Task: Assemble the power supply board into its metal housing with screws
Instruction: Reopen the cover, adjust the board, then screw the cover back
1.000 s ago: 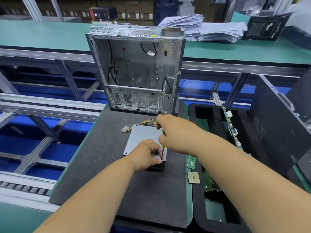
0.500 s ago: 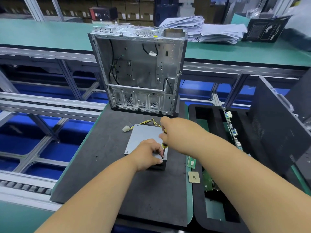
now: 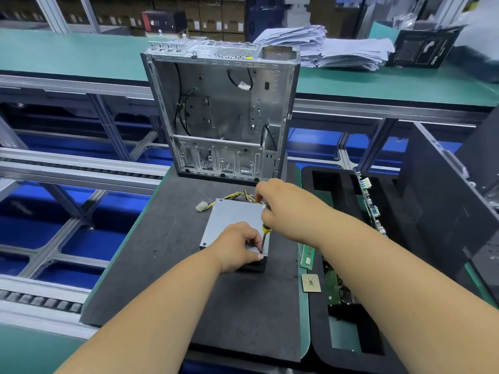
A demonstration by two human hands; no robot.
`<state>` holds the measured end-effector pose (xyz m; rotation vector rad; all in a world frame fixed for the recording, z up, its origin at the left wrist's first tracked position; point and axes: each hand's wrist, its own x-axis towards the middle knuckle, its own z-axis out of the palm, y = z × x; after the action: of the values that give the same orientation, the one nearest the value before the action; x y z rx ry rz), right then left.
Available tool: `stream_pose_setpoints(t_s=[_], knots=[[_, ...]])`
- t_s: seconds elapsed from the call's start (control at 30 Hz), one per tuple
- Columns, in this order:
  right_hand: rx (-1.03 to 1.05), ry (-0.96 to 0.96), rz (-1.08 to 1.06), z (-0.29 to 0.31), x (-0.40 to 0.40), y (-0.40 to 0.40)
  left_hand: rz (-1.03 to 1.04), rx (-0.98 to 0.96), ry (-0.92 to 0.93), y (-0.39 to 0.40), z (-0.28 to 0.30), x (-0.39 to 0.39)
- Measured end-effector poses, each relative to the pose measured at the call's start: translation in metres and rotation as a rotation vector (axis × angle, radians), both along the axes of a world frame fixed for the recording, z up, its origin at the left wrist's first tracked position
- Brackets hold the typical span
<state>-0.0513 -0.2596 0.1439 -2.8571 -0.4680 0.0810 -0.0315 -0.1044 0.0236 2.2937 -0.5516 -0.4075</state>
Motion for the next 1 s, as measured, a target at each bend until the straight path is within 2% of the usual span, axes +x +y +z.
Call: stream_pose_setpoints(t_s=[0.07,0.17,0.23,0.43,0.6,0.7,0.8,0.87,1.0], knots=[[-0.074,-0.090,0.006,-0.001,-0.001,0.001,0.007,-0.003,0.005,0.000,0.000,0.000],[-0.261,-0.188,-0.114,-0.008,-0.004,0.004,0.010,-0.011,0.008,0.000,0.000,-0.001],[-0.217,-0.208,-0.137,-0.014,-0.006,0.008,0.002,-0.014,0.010,0.000,0.000,-0.001],[0.034,-0.078,-0.042,-0.002,-0.010,0.010,0.002,-0.014,0.023,-0.001,0.000,-0.001],[-0.236,-0.211,-0.110,-0.011,-0.007,0.011,0.011,-0.001,0.005,-0.001,0.001,0.000],[-0.149,-0.204,-0.141,-0.017,-0.007,0.011,-0.007,0.010,0.013,-0.001,0.001,-0.001],[-0.007,-0.099,-0.077,-0.011,-0.004,0.005,0.000,0.018,0.010,-0.001,0.001,-0.001],[-0.042,-0.109,-0.054,-0.008,-0.003,0.002,-0.001,0.031,0.002,-0.001,0.001,0.000],[-0.207,-0.192,-0.154,-0.014,-0.005,0.001,-0.001,0.041,0.008,-0.001,0.000,0.000]])
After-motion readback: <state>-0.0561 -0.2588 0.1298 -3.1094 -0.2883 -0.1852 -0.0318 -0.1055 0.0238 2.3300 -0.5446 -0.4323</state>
